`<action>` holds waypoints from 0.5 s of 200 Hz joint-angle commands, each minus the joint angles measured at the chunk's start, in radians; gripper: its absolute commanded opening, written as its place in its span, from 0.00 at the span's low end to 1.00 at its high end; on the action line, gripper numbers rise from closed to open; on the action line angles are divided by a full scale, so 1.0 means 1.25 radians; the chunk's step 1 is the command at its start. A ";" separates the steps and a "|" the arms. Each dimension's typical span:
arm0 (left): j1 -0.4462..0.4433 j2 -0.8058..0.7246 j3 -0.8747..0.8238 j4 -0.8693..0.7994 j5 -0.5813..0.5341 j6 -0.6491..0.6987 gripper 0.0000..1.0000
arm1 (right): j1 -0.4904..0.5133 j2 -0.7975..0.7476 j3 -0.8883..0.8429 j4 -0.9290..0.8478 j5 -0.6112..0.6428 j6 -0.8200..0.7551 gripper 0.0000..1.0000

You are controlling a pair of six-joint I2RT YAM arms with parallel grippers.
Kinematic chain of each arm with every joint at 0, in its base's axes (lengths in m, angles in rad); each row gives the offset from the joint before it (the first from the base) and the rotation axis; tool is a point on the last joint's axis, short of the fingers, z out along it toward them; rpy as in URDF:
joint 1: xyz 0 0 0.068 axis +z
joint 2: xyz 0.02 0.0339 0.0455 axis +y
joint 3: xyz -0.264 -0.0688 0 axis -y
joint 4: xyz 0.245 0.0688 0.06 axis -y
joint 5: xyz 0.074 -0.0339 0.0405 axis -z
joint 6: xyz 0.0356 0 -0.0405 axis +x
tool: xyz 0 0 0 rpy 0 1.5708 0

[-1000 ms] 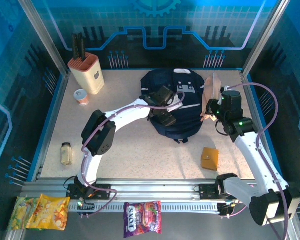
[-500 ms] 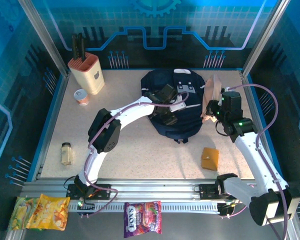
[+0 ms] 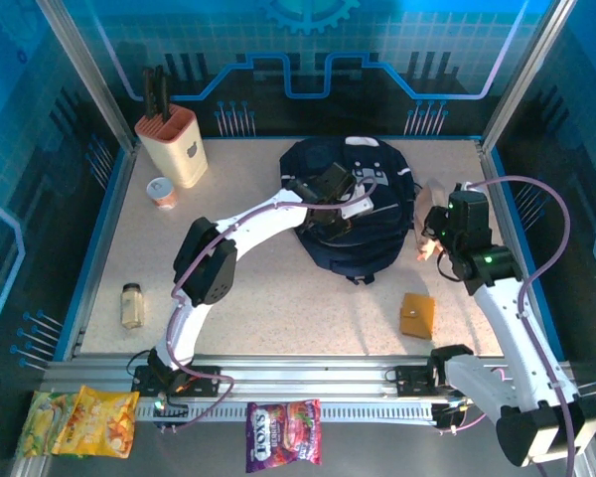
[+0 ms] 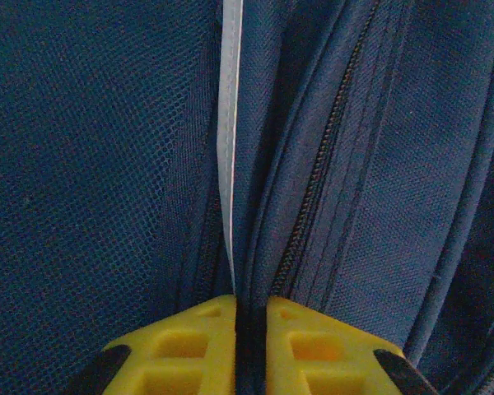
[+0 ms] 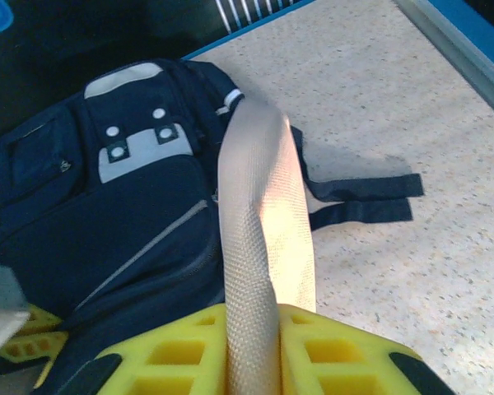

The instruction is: Pack the student bag

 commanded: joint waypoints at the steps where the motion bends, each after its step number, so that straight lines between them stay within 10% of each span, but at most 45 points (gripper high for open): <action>1: 0.010 -0.058 0.025 0.014 0.054 -0.031 0.10 | -0.026 -0.035 -0.021 -0.076 0.032 0.026 0.20; 100: 0.065 -0.134 0.007 0.113 0.120 -0.202 0.00 | -0.174 -0.098 -0.032 -0.105 -0.396 0.131 0.04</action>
